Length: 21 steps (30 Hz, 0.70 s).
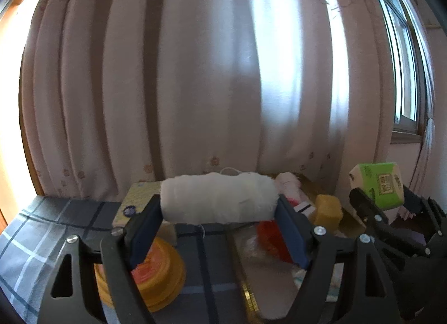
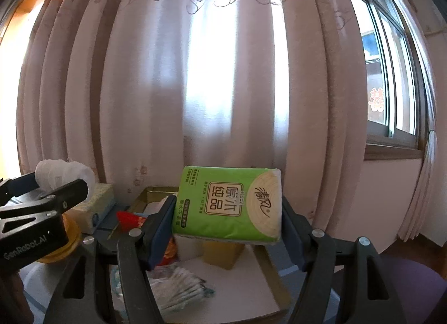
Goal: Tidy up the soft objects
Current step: 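Carry the towel roll and green tissue pack over to the gold tray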
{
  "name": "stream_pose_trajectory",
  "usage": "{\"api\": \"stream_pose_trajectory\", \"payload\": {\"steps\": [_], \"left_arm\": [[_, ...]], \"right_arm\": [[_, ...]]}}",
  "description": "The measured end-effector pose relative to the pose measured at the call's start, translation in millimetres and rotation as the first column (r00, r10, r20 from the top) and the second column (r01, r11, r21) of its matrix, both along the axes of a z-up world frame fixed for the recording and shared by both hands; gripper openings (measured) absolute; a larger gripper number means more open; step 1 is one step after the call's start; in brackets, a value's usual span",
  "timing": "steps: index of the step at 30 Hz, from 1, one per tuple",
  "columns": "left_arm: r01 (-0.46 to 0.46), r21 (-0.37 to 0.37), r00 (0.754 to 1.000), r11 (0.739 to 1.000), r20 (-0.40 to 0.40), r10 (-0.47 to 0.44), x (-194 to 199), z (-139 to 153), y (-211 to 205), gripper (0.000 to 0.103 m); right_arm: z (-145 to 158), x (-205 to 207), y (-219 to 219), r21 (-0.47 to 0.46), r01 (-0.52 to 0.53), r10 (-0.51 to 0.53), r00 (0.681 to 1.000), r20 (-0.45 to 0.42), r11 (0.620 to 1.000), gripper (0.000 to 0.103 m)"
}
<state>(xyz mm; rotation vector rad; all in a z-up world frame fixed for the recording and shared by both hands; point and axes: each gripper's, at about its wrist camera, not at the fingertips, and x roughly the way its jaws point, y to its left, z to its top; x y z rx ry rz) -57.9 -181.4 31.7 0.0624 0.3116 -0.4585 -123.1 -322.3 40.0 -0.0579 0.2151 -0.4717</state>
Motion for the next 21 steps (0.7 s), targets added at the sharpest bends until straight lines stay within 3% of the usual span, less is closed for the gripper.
{"api": "stream_pose_trajectory", "payload": {"steps": [11,21], "left_arm": [[0.057,-0.005,0.998,0.998,-0.012,-0.058,2,4,-31,0.080],[0.074,-0.001,0.994,0.997,-0.080,-0.074,13,-4,-47,0.080]], "right_arm": [[14,2,-25,-0.016,0.025,-0.025,1.000,0.004,1.000,0.071],[21,21,-39,0.004,0.014,-0.014,1.000,-0.023,1.000,0.071]]}}
